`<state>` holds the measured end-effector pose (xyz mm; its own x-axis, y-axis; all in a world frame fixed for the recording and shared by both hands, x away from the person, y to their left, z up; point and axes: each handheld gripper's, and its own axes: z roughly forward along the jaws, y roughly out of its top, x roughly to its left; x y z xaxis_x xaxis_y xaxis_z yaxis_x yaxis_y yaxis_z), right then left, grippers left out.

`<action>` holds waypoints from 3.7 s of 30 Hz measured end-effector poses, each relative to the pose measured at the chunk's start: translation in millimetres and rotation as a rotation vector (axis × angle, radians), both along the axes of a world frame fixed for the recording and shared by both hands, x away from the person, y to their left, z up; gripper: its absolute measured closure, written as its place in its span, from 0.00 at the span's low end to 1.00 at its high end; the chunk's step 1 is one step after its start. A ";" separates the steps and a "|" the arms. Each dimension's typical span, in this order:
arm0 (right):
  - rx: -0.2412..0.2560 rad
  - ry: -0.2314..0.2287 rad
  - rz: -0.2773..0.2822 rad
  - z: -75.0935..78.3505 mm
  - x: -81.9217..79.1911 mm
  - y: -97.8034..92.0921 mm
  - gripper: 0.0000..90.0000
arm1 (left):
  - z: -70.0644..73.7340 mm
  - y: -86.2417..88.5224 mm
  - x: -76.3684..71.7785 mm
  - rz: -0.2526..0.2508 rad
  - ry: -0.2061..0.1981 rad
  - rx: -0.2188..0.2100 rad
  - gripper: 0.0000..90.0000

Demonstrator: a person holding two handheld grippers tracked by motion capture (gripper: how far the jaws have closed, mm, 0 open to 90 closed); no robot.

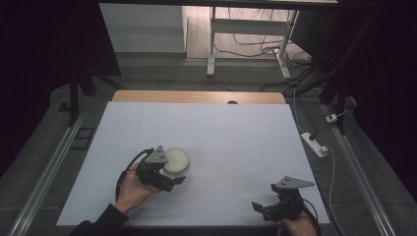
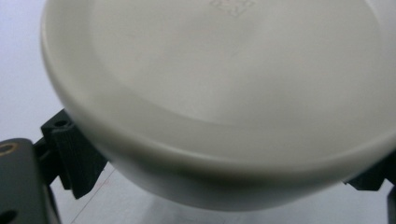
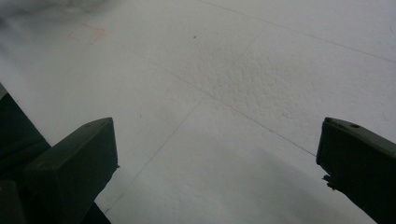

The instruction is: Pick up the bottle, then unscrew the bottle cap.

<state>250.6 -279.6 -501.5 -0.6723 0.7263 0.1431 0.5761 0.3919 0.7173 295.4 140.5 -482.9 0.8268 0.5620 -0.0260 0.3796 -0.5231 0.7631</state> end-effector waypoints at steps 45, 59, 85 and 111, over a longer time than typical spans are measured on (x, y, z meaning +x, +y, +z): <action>0.005 -0.004 -0.001 0.1 0.0 -1.3 0.00 | 25.1 -49.6 19.6 -0.113 0.002 -0.032 0.08; 0.034 -0.059 -0.001 7.0 -3.6 0.4 0.00 | 22.1 -47.7 18.2 -0.113 0.006 -0.042 0.08; 0.118 -0.124 0.145 37.9 -0.2 41.1 0.00 | 22.3 -44.1 15.5 -0.111 -0.006 -0.047 0.08; 0.125 -0.143 0.246 62.9 24.3 94.4 0.00 | 22.5 -42.8 14.6 -0.109 -0.014 -0.042 0.08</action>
